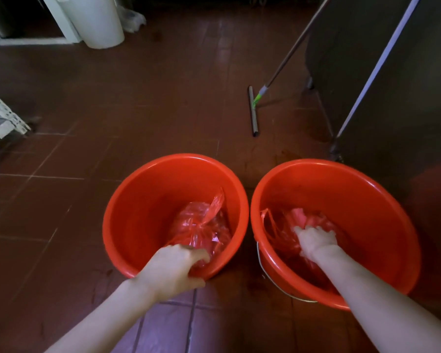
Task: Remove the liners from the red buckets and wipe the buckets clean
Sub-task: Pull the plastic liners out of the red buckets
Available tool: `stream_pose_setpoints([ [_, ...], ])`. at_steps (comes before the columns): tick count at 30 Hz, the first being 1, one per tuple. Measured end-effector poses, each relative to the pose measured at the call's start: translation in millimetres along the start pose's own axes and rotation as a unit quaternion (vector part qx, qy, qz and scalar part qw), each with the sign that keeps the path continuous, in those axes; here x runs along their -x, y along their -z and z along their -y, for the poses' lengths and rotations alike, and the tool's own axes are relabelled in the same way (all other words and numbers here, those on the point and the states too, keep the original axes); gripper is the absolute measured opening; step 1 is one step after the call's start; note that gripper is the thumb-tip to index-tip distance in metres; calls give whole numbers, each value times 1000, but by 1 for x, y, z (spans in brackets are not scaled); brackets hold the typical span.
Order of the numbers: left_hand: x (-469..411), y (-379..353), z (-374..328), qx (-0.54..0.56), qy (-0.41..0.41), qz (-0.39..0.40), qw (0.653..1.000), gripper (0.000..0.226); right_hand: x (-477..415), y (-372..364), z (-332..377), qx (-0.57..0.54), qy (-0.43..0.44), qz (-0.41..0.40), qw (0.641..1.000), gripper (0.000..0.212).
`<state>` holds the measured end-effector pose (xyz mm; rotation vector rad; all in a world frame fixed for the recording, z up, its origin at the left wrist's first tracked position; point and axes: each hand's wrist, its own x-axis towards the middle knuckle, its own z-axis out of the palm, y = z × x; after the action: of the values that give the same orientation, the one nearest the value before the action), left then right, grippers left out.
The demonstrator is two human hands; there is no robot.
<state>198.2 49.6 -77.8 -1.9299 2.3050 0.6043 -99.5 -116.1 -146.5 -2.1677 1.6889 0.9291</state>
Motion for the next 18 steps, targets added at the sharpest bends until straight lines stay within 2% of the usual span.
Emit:
stream_pose_setpoints([
  [2, -3, 2, 7, 160, 17, 35, 986, 24, 3, -2, 1, -11, 14, -8, 1000, 56],
  [4, -19, -9, 16, 250, 54, -22, 966, 14, 10, -3, 4, -9, 31, -8, 999, 61],
  [6, -47, -28, 25, 163, 113, -70, 978, 31, 16, -7, 4, -18, 45, -10, 999, 60],
  [7, -62, -38, 28, 86, 146, -58, 984, 45, 18, -9, 3, -29, 49, -18, 998, 56],
  [9, -88, -54, 32, 1, 213, 22, 977, 66, 21, -7, -4, -50, 56, -48, 996, 42],
  [11, -106, -67, 36, -8, 232, 104, 967, 75, 24, -3, -13, -58, 58, -82, 993, 37],
  [13, -115, -78, 39, -29, 219, 131, 966, 69, 30, 0, -24, -59, 60, -110, 990, 40],
  [16, -123, -79, 46, -74, 202, 81, 973, 51, 39, 4, -41, -68, 61, -141, 986, 35],
  [18, -120, -62, 50, -61, 186, 32, 980, 48, 46, 11, -50, -87, 60, -152, 983, 30],
])
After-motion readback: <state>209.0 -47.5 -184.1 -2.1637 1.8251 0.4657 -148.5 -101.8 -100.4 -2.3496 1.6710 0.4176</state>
